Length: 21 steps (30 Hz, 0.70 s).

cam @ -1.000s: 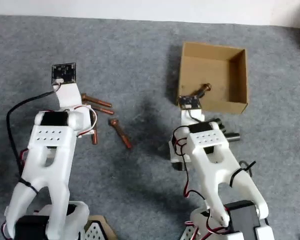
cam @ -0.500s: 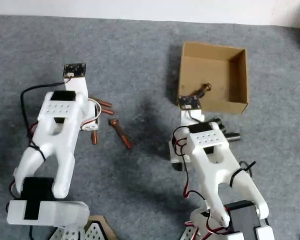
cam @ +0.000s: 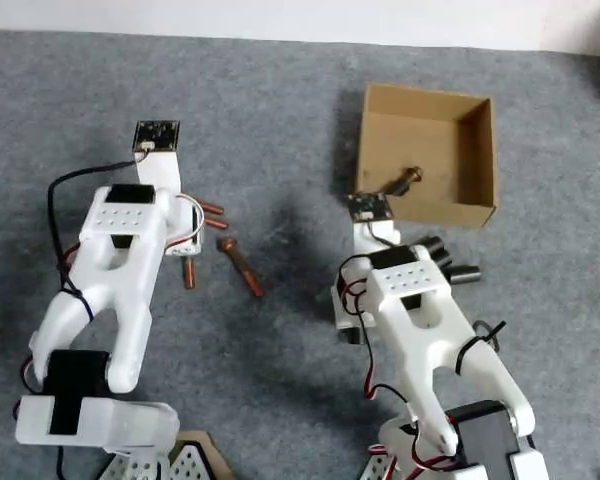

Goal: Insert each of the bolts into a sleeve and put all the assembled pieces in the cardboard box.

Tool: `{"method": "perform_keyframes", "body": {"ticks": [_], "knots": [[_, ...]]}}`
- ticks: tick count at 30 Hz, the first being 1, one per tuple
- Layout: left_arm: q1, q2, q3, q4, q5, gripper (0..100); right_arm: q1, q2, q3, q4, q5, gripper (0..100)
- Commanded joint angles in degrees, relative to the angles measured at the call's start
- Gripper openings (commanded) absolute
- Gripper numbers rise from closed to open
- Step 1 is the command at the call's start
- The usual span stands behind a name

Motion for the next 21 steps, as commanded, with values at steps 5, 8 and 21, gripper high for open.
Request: {"method": "perform_keyframes", "body": {"ticks": [5,8,21], "knots": [[0.84,2.33,-1.19,-2.73,2.90,17,-0.40,-2.95,-0.22,-0.48,0.53,0.5],[0.84,8.04,-4.70,-2.46,3.87,16,-0.40,-2.95,-0.22,-0.48,0.53,0.5],[1.10,21.58,-15.43,-0.62,7.12,16,-0.40,-2.95,-0.13,-0.40,0.53,0.5]]}}
